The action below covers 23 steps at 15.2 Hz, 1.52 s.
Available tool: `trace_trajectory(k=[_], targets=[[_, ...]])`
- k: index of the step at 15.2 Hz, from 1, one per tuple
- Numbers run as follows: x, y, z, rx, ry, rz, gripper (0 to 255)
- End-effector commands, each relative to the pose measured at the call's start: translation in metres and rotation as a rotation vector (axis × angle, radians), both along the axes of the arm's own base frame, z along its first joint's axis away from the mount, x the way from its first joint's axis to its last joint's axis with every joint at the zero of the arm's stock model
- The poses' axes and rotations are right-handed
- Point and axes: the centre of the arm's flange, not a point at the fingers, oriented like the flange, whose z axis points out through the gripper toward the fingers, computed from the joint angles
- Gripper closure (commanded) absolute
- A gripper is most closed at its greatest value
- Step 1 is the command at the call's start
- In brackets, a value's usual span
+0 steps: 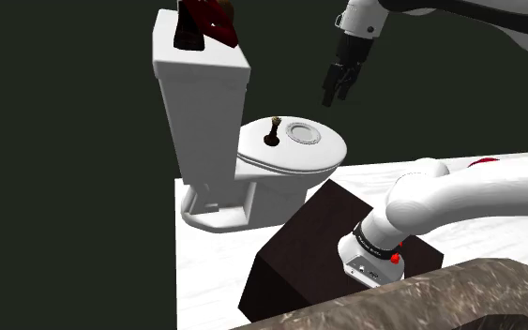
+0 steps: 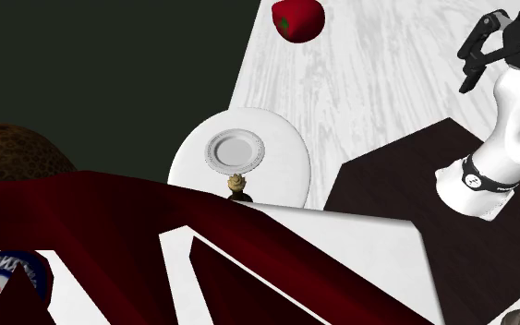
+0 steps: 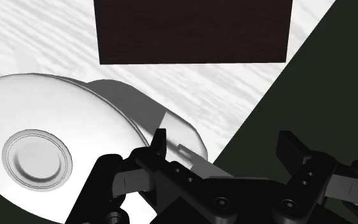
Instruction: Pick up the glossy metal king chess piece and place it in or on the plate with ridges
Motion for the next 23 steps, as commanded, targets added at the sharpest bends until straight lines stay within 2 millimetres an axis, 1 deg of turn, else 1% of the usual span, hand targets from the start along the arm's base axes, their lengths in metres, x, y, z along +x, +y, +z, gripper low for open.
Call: trace_trajectory(k=[1, 12, 23], targets=[[0.000, 0.000, 0.000, 0.000, 0.000, 0.000, 0], [0.106, -0.060, -0.082, -0.039, 0.035, -0.053, 0], [0.206, -0.128, -0.165, -0.078, 0.070, -0.106, 0]])
